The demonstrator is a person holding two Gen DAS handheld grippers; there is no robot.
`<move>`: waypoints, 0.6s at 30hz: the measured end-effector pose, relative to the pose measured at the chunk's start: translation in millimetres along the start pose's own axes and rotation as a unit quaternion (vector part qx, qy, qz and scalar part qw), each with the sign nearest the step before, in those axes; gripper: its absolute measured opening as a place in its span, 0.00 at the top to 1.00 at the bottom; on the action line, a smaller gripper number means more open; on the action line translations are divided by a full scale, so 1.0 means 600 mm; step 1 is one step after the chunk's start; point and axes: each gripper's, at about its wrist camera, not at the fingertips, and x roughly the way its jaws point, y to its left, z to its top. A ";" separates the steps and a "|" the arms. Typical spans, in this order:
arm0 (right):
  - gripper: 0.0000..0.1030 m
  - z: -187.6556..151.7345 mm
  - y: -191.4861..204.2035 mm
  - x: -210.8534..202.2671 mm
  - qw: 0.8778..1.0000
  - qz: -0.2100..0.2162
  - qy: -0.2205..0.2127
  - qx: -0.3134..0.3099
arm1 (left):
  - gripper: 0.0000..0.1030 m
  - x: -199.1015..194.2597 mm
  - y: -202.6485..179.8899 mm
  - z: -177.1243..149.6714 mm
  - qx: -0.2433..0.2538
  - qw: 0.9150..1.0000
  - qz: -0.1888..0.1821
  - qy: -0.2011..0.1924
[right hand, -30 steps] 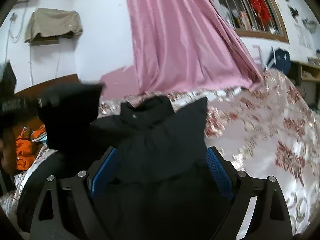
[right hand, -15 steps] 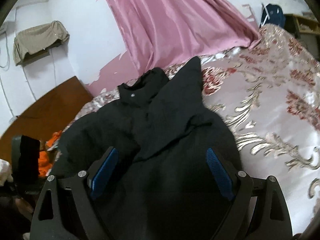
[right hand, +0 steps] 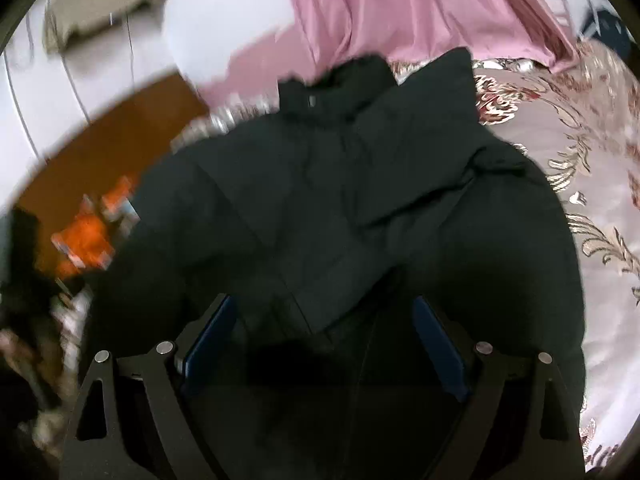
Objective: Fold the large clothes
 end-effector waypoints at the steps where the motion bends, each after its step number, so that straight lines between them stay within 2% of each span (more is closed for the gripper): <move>1: 0.38 -0.001 0.007 0.008 1.000 -0.009 0.003 0.002 | 0.14 -0.007 0.010 0.003 -0.008 1.000 0.007 -0.004; 2: 0.58 0.000 0.008 0.012 1.000 -0.006 0.007 0.011 | 0.14 -0.014 0.018 0.005 -0.014 1.000 0.013 -0.008; 4: 0.70 0.005 0.003 0.026 0.999 0.002 0.029 0.043 | 0.14 -0.025 0.026 0.009 -0.014 1.000 0.021 -0.016; 5: 0.88 0.006 -0.001 0.033 0.998 -0.005 0.032 0.059 | 0.14 -0.031 0.027 0.011 -0.009 0.999 0.028 -0.020; 6: 0.98 0.008 -0.004 0.038 0.997 -0.001 0.035 0.070 | 0.14 -0.032 0.028 0.015 -0.004 0.999 0.034 -0.023; 9: 0.98 0.016 0.000 0.020 0.997 0.014 0.011 0.070 | 0.14 -0.037 0.027 0.024 0.011 0.998 0.048 -0.032; 13: 0.99 0.055 0.028 -0.040 0.998 -0.014 -0.061 0.007 | 0.14 -0.035 0.026 0.040 0.019 0.996 0.071 -0.042; 15: 0.99 0.085 0.034 -0.076 0.993 -0.047 -0.105 -0.019 | 0.14 -0.029 0.029 0.050 0.016 0.995 0.085 -0.045; 16: 0.99 0.103 0.035 -0.097 0.987 -0.078 -0.137 -0.033 | 0.14 -0.023 0.031 0.060 0.012 0.995 0.084 -0.046; 18: 0.99 0.131 0.030 -0.121 0.977 -0.110 -0.176 -0.041 | 0.14 -0.014 0.032 0.071 0.004 0.995 0.085 -0.048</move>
